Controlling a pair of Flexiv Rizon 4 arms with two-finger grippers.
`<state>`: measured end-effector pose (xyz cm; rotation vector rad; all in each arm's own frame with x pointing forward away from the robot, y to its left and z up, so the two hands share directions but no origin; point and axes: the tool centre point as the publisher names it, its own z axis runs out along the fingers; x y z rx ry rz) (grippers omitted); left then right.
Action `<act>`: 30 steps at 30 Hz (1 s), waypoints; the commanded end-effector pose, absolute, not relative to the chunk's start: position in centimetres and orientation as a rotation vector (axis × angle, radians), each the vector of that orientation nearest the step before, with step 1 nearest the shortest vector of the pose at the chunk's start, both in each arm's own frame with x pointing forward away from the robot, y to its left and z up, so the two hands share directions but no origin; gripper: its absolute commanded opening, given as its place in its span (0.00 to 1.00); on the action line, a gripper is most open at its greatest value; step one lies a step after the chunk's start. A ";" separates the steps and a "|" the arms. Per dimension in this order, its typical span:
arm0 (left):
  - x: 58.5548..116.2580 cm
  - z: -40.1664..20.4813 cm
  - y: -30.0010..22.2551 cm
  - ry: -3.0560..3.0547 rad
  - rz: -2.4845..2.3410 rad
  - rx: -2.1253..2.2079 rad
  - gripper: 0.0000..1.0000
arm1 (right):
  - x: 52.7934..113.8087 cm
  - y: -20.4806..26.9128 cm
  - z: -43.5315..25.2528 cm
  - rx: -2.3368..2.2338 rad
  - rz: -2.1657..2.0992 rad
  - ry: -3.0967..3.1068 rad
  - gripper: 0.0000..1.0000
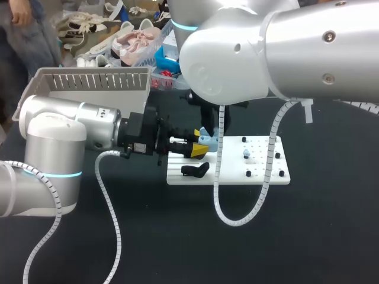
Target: Pick up each earbud case from the left stands, insert the matching earbuds, close the lid, and place the case in the box.
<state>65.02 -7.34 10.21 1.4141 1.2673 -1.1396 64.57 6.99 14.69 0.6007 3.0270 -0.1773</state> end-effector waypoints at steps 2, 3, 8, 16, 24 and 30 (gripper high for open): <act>64.9 10.2 -7.4 1.268 -1.135 1.412 0.00 | 64.9 7.3 14.4 0.606 -0.192 3.037 0.00; 64.9 10.2 -7.4 1.268 -1.135 1.412 0.00 | 64.9 7.3 14.4 0.607 -0.193 3.038 0.00; 64.9 10.2 -7.4 1.268 -1.135 1.412 0.00 | 64.9 7.4 14.3 0.613 -0.199 3.045 0.00; 64.9 10.2 -7.4 1.268 -1.135 1.412 0.00 | 64.6 7.2 14.1 0.622 -0.223 3.052 0.00; 64.9 10.2 -7.4 1.268 -1.135 1.412 0.00 | 64.6 7.0 13.8 0.636 -0.227 3.054 0.00; 64.9 10.2 -7.4 1.268 -1.135 1.412 0.00 | 64.6 7.0 13.6 0.632 -0.239 3.061 0.00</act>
